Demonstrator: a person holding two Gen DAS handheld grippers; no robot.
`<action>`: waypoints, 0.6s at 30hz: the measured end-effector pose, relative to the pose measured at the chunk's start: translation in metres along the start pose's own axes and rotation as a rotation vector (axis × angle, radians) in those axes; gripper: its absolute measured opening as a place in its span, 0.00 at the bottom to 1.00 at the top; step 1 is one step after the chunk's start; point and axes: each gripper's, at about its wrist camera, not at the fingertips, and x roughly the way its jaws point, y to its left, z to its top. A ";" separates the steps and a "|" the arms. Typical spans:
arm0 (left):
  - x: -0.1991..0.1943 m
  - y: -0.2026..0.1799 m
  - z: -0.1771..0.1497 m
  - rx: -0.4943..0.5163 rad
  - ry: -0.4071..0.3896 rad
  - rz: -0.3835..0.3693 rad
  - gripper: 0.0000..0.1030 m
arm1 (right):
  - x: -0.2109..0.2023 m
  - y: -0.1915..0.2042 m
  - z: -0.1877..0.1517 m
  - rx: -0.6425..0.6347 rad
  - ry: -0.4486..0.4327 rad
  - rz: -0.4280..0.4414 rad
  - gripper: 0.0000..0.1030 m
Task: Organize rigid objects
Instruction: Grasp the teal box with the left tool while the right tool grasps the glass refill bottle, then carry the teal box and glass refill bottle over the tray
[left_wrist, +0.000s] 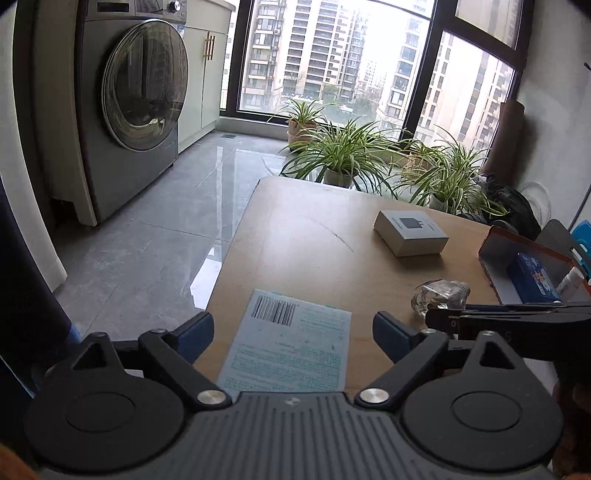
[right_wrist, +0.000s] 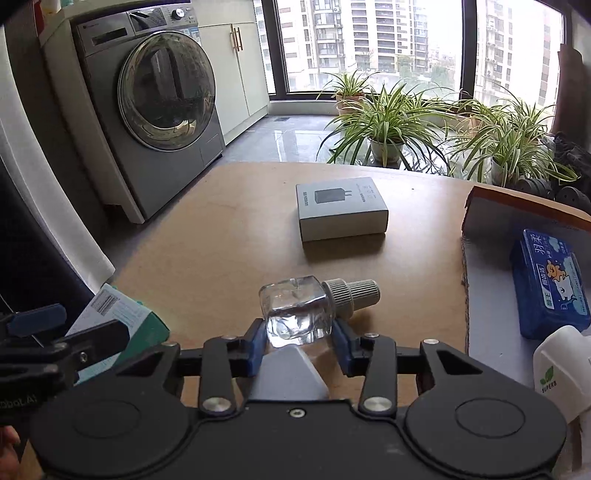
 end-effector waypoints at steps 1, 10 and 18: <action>0.001 -0.002 -0.003 0.012 0.009 0.004 0.96 | 0.002 0.000 0.001 0.003 0.004 0.001 0.48; 0.016 0.000 -0.016 0.028 0.034 -0.009 0.70 | 0.020 0.008 0.008 0.016 0.003 -0.027 0.80; 0.006 0.001 -0.018 -0.015 -0.014 -0.022 0.69 | 0.007 0.009 0.005 0.014 -0.065 -0.025 0.62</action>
